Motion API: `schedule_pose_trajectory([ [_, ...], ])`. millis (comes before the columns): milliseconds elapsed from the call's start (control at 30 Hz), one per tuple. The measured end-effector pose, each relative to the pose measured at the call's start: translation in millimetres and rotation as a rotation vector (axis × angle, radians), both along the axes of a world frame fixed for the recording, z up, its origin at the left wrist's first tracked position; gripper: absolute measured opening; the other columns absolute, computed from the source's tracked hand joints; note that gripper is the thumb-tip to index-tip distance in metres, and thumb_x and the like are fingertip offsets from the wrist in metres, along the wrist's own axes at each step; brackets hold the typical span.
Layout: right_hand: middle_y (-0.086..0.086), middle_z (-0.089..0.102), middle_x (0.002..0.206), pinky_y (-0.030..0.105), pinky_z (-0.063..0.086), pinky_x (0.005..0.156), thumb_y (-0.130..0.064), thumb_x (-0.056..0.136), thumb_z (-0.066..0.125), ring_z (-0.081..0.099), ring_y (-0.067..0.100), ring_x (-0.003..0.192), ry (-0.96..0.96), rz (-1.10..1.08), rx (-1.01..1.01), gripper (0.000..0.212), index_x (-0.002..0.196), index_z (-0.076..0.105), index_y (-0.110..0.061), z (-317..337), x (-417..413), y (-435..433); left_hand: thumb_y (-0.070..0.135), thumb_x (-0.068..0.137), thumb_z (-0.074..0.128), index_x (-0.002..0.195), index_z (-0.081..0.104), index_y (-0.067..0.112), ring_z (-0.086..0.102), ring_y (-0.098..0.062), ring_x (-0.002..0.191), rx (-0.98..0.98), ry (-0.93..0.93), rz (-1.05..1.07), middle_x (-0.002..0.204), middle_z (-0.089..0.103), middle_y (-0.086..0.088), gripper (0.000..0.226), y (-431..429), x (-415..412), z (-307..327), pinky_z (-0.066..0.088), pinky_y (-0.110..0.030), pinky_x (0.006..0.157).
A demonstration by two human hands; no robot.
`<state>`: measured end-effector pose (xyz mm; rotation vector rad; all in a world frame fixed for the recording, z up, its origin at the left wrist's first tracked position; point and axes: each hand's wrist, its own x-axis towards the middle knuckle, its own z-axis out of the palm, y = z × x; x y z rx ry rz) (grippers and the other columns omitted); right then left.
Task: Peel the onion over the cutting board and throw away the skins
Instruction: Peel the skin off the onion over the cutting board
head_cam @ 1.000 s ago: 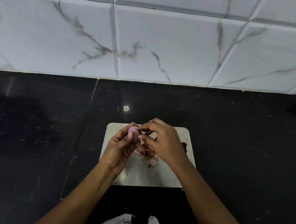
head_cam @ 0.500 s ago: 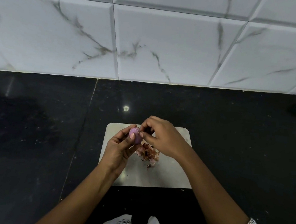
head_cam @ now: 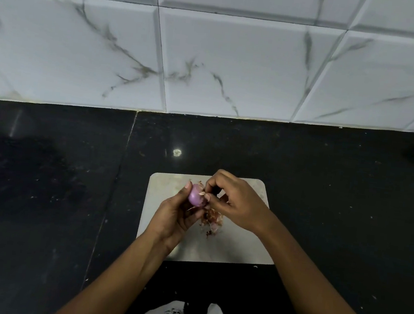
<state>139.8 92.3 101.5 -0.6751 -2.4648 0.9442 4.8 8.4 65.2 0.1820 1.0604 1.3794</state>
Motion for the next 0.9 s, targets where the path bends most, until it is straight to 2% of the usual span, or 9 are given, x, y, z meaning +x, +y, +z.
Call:
schedule_pose_trajectory([
  [100, -0.013, 0.05, 0.083, 0.018, 0.048, 0.068, -0.009, 0.083, 0.062, 0.054, 0.002, 0.076, 0.01, -0.014, -0.038, 0.006, 0.086, 0.058, -0.012, -4, 7, 1, 0.036, 0.08, 0.06, 0.091, 0.07, 0.007, 0.071, -0.015, 0.065, -0.004, -0.078, 0.034, 0.079, 0.073, -0.01, 0.032, 1, -6, 2, 0.058, -0.021, 0.061],
  [200, -0.009, 0.055, 0.084, 0.015, 0.048, 0.063, -0.006, 0.082, 0.065, 0.057, 0.004, 0.078, 0.0, -0.1, -0.082, 0.007, 0.085, 0.06, -0.011, -10, 13, 4, 0.036, 0.077, 0.061, 0.092, 0.068, 0.003, 0.071, -0.019, 0.065, -0.003, -0.126, 0.059, 0.081, 0.072, -0.015, 0.037, 1, -11, 2, 0.057, -0.023, 0.064],
  [367, -0.009, 0.06, 0.079, 0.027, 0.054, 0.062, -0.008, 0.079, 0.069, 0.061, 0.009, 0.067, -0.033, -0.292, -0.145, 0.012, 0.082, 0.061, -0.016, -25, 12, 5, 0.036, 0.087, 0.056, 0.1, 0.065, 0.0, 0.072, -0.021, 0.068, -0.027, -0.217, 0.104, 0.093, 0.072, -0.021, 0.039, 1, -14, -2, 0.055, -0.026, 0.07],
  [433, -0.012, 0.058, 0.076, 0.025, 0.05, 0.062, -0.009, 0.078, 0.069, 0.06, 0.008, 0.065, -0.116, -0.327, -0.125, 0.013, 0.084, 0.06, -0.017, -30, 9, 3, 0.035, 0.089, 0.055, 0.102, 0.064, 0.0, 0.073, -0.022, 0.07, -0.039, -0.256, 0.119, 0.095, 0.072, -0.022, 0.039, 0, -15, -4, 0.055, -0.027, 0.072],
  [500, -0.011, 0.061, 0.081, 0.022, 0.047, 0.067, -0.006, 0.08, 0.066, 0.06, 0.006, 0.07, -0.163, -0.303, -0.091, 0.013, 0.086, 0.062, -0.016, -31, 7, 2, 0.035, 0.089, 0.055, 0.103, 0.064, 0.0, 0.073, -0.022, 0.071, -0.056, -0.272, 0.125, 0.095, 0.072, -0.023, 0.04, 0, -16, -4, 0.056, -0.027, 0.068],
  [633, -0.007, 0.066, 0.107, 0.021, 0.048, 0.081, -0.006, 0.087, 0.057, 0.062, 0.007, 0.093, -0.3, -0.253, -0.08, 0.024, 0.105, 0.067, -0.019, -30, 7, 4, 0.037, 0.083, 0.059, 0.106, 0.064, 0.001, 0.073, -0.022, 0.072, -0.098, -0.267, 0.115, 0.095, 0.072, -0.022, 0.044, 1, -17, -2, 0.056, -0.027, 0.065],
  [733, -0.008, 0.07, 0.092, 0.028, 0.053, 0.078, -0.016, 0.083, 0.066, 0.063, 0.004, 0.08, -0.222, -0.368, -0.096, 0.012, 0.093, 0.07, -0.022, -25, 4, 4, 0.041, 0.086, 0.057, 0.107, 0.063, 0.002, 0.073, -0.021, 0.074, -0.116, -0.257, 0.107, 0.093, 0.073, -0.019, 0.046, 4, -16, -3, 0.059, -0.027, 0.06],
  [800, -0.009, 0.068, 0.084, 0.023, 0.053, 0.071, -0.019, 0.079, 0.071, 0.062, 0.002, 0.074, -0.143, -0.449, -0.112, 0.009, 0.087, 0.068, -0.021, -20, 0, 3, 0.043, 0.088, 0.055, 0.107, 0.063, 0.002, 0.073, -0.021, 0.075, -0.116, -0.261, 0.122, 0.092, 0.074, -0.017, 0.046, 7, -15, -4, 0.06, -0.027, 0.059],
  [900, -0.012, 0.065, 0.089, 0.012, 0.048, 0.064, -0.021, 0.079, 0.072, 0.061, 0.001, 0.074, -0.03, -0.446, -0.136, 0.016, 0.094, 0.066, -0.021, -11, -10, -4, 0.042, 0.088, 0.055, 0.103, 0.065, 0.002, 0.072, -0.017, 0.071, -0.09, -0.236, 0.139, 0.085, 0.074, -0.013, 0.044, 8, -12, -4, 0.058, -0.021, 0.057],
])
